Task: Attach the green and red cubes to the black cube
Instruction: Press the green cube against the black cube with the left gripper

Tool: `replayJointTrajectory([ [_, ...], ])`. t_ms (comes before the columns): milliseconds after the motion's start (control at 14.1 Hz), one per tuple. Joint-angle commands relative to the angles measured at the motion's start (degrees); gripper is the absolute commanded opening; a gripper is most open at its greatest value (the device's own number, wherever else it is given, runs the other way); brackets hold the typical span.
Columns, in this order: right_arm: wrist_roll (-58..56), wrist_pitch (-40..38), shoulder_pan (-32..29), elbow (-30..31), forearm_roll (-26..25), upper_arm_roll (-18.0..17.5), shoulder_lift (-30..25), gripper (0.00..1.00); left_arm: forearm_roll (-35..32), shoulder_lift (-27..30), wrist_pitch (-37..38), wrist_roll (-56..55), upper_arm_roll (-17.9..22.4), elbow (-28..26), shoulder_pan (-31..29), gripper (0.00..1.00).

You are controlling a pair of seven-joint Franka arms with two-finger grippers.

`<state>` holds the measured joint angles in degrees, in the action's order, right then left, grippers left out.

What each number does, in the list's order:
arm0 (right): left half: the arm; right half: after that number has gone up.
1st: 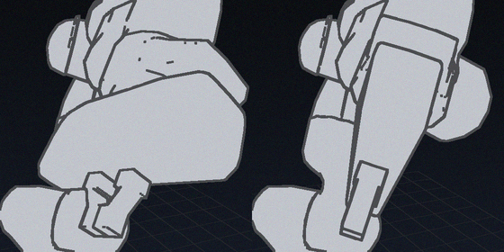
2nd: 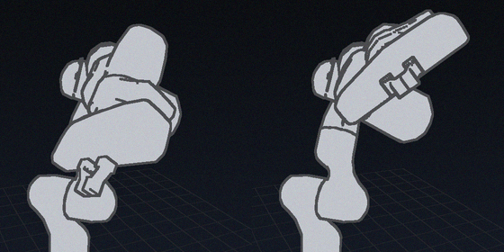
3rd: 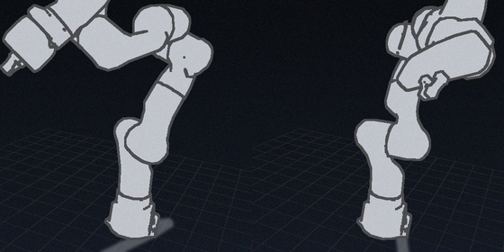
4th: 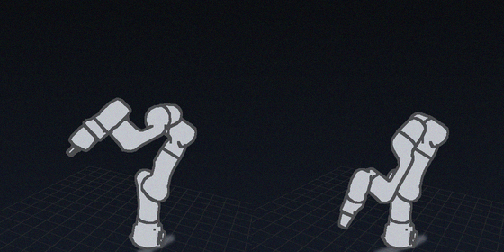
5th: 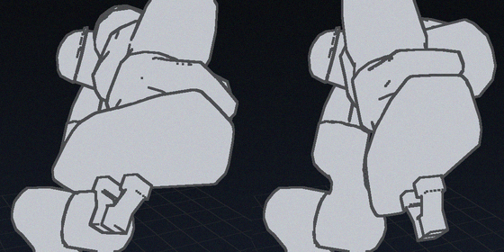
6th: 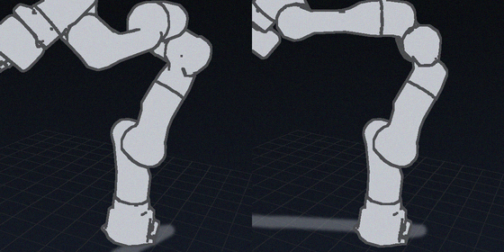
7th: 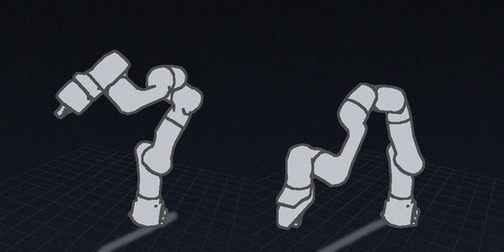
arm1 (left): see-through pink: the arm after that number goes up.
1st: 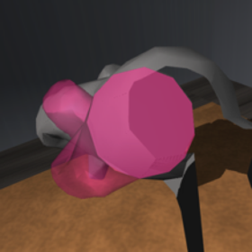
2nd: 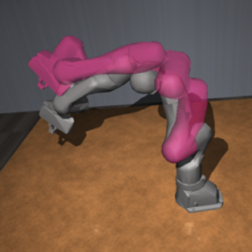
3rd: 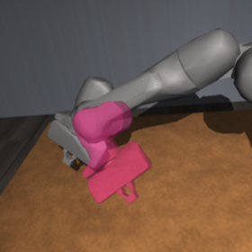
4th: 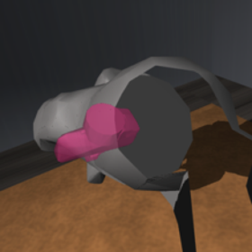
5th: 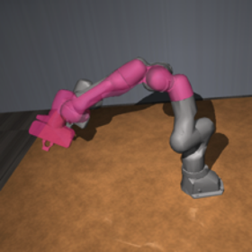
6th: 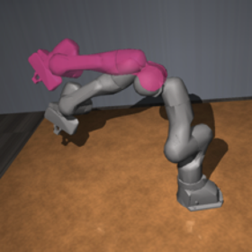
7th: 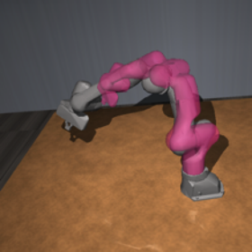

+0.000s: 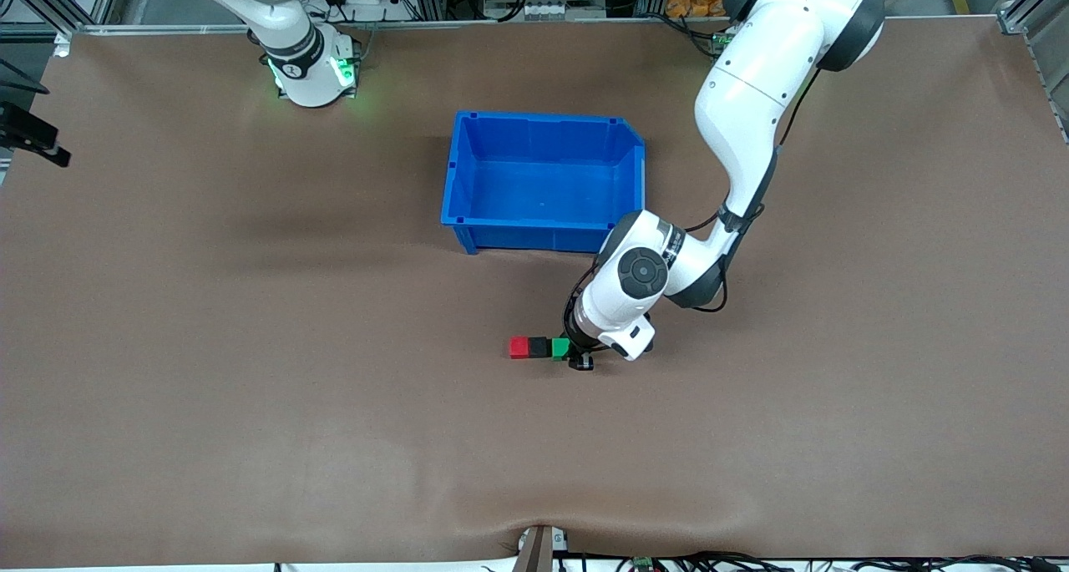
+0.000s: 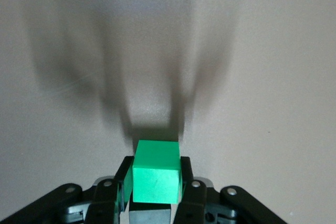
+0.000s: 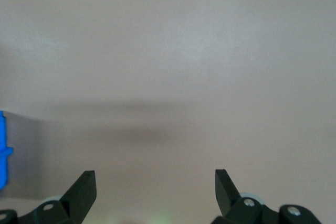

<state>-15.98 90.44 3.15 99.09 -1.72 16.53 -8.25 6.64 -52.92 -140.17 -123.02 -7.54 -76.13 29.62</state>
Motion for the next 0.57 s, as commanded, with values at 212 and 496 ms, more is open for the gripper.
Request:
replayJointTrajectory([
  [212, -2.8, -3.7, -1.1, -7.2, 0.0, -1.4, 2.6, 1.00, 0.5, -0.6, 2.3, -1.3, 0.8, 1.3, 1.1, 0.00],
  [496, -2.6, -6.2, -2.7, -7.3, 0.2, -1.5, 2.5, 1.00, 0.5, -0.6, 3.2, -1.8, 0.5, 1.3, 1.1, 0.00],
])
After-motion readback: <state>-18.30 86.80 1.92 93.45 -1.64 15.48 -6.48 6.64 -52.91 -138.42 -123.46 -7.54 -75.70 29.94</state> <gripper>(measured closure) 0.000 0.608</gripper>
